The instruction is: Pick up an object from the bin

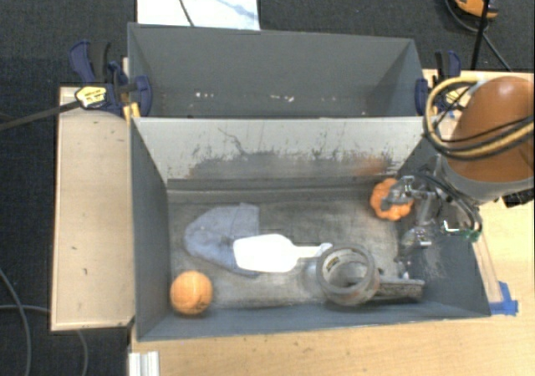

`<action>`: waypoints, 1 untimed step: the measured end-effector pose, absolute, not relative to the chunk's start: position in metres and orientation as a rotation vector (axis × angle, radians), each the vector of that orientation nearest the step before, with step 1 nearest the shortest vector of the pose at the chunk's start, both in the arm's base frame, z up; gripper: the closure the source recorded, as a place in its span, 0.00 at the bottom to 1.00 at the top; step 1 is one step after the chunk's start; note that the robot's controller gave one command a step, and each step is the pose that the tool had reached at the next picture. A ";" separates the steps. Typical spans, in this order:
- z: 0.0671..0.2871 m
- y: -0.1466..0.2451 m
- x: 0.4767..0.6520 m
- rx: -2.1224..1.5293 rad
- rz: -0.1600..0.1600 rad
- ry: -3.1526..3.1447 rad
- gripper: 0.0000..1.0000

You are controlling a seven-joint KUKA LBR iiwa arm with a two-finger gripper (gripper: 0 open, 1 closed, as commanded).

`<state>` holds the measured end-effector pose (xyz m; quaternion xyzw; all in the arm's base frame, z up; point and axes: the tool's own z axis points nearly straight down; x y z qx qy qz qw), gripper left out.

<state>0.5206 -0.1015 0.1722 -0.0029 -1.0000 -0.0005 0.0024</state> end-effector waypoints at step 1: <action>0.176 -0.101 0.523 -0.004 0.000 -3.145 0.00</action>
Offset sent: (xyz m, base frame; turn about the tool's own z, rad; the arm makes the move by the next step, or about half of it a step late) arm -0.0064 0.0743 -0.0897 0.2041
